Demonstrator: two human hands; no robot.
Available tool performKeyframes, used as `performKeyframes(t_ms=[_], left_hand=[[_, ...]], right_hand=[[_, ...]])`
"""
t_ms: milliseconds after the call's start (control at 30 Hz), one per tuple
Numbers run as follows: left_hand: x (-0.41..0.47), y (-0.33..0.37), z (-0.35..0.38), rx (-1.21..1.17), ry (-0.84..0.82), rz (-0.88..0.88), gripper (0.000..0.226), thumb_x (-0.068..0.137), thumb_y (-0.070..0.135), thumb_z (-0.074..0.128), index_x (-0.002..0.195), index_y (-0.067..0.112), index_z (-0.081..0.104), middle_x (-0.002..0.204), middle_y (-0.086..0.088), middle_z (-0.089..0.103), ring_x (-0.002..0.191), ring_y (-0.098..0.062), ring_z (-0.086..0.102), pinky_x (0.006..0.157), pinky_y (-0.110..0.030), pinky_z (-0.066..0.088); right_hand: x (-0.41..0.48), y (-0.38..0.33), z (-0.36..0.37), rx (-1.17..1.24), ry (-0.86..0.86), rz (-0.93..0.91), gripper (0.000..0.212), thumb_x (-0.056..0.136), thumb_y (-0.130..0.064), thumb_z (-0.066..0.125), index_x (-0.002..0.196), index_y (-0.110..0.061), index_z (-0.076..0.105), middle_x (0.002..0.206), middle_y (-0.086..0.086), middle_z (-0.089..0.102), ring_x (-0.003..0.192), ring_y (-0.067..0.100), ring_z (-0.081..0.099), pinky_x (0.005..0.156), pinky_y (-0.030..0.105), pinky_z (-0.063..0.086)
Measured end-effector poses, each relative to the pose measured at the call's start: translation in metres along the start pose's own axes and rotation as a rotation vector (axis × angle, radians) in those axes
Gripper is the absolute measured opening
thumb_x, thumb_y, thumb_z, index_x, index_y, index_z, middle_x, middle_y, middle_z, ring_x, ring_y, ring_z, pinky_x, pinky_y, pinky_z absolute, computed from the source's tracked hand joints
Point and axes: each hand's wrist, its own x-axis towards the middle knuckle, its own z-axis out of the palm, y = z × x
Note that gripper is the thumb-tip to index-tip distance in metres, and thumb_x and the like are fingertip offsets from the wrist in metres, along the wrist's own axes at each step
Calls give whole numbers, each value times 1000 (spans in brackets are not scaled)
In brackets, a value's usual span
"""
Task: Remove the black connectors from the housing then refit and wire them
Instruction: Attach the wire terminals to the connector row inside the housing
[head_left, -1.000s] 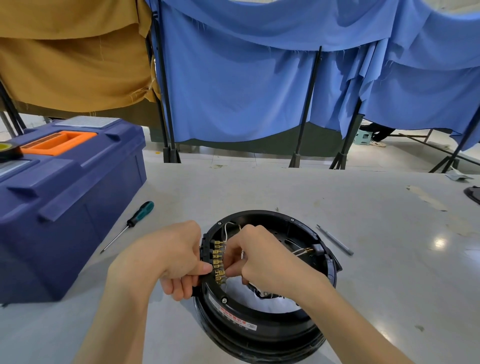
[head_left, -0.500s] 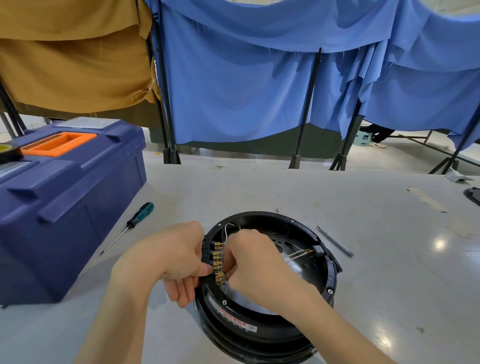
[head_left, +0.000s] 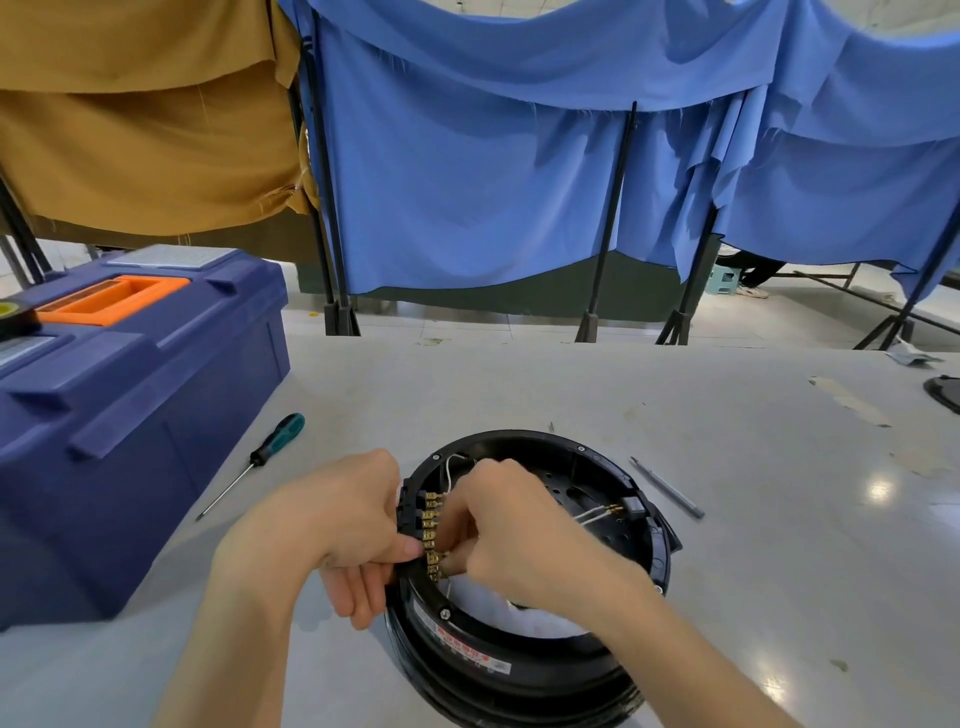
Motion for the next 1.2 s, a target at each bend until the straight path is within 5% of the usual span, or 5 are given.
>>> performKeyframes(t_ms=[200, 300, 433, 867, 1200], left_hand=[[4, -5, -7, 120, 426, 72, 35, 78, 51, 72, 78, 16, 69, 60, 2, 70, 54, -8, 66, 57, -24, 52], [19, -2, 1, 102, 543, 215, 41, 82, 53, 66, 116, 30, 60, 95, 9, 65, 89, -8, 61, 81, -28, 48], [47, 4, 20, 75, 518, 273, 55, 96, 40, 53, 146, 30, 35, 141, 0, 48, 130, -19, 44, 108, -37, 36], [52, -10, 15, 76, 725, 126, 36, 94, 15, 55, 124, 33, 63, 123, -1, 64, 109, -25, 60, 90, -39, 51], [53, -7, 17, 66, 758, 114, 35, 93, 14, 55, 123, 31, 64, 122, -6, 64, 103, -28, 61, 87, -42, 52]], right_hand=[[1, 54, -50, 37, 296, 145, 10, 88, -20, 67, 95, -18, 75, 99, -4, 70, 94, 14, 64, 83, 23, 45], [-3, 89, -63, -39, 226, 310, 22, 91, -19, 64, 112, -19, 72, 122, 3, 65, 115, 22, 57, 98, 29, 41], [-6, 102, -62, -3, 117, 350, 34, 84, -6, 64, 110, -26, 74, 101, 3, 74, 91, 20, 66, 84, 33, 53], [6, 113, -50, 350, 166, 305, 16, 88, -8, 64, 96, -15, 76, 80, 2, 73, 63, 16, 68, 47, 18, 50], [49, 170, -3, 110, 160, 324, 33, 99, -19, 51, 129, -24, 61, 153, 6, 37, 141, 24, 33, 115, 37, 25]])
